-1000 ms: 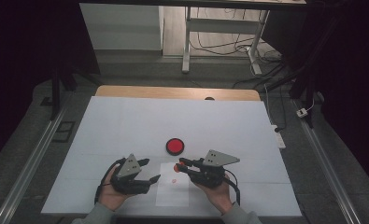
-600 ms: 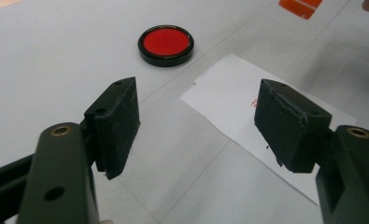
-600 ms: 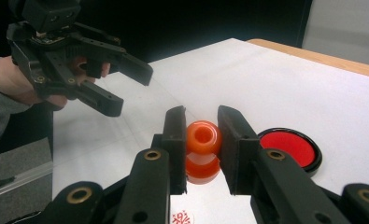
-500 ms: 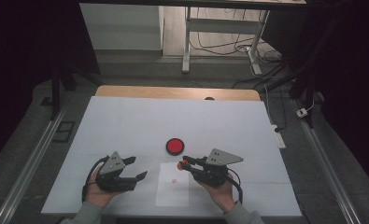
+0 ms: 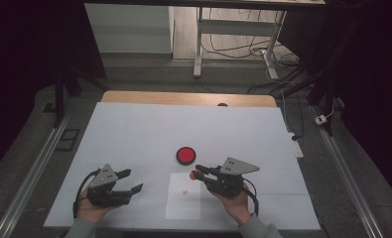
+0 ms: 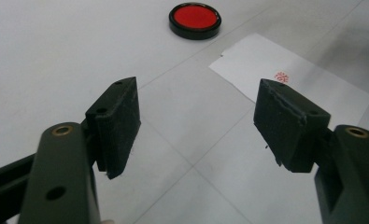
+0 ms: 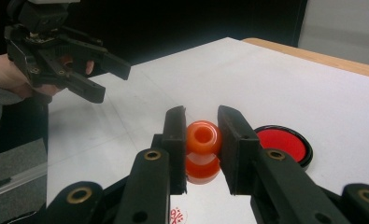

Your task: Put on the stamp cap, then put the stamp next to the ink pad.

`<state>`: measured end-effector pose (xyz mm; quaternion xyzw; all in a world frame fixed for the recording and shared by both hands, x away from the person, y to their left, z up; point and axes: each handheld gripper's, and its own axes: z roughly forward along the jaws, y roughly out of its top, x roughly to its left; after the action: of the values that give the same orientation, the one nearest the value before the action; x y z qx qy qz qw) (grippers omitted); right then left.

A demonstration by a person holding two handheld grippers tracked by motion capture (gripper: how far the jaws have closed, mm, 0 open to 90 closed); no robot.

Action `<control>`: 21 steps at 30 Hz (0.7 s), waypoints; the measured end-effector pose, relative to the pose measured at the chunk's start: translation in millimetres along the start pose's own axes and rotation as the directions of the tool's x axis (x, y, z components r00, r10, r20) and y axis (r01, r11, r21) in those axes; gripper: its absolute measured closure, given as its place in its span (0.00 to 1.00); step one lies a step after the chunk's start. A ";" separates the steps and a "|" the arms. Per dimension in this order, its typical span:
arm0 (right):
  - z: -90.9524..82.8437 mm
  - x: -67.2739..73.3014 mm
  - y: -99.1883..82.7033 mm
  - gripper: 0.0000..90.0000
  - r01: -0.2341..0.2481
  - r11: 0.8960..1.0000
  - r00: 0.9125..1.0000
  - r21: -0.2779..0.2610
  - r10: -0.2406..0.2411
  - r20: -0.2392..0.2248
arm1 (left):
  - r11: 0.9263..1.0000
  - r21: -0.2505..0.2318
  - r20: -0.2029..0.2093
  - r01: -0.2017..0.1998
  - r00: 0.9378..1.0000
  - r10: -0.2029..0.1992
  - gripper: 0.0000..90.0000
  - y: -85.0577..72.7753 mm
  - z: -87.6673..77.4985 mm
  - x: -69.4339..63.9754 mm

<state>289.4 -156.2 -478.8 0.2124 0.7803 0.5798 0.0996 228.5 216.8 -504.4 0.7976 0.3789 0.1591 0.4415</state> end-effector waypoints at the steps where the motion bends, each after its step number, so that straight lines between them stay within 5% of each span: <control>1: -0.2 -0.1 0.2 0.81 0.000 1.000 1.000 -0.001 0.000 0.001 | 1.000 -0.003 -0.003 0.002 1.000 -0.002 0.35 -0.6 -0.7 0.5; 21: 0.3 -4.1 1.7 0.81 0.001 1.000 1.000 0.000 -0.001 0.019 | 1.000 0.002 0.006 -0.004 1.000 0.004 0.36 -1.5 -0.5 -0.1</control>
<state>293.6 -157.4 -477.6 0.2172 0.7795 0.5777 0.1074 227.4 217.6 -505.3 0.7993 0.3761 0.1571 0.4416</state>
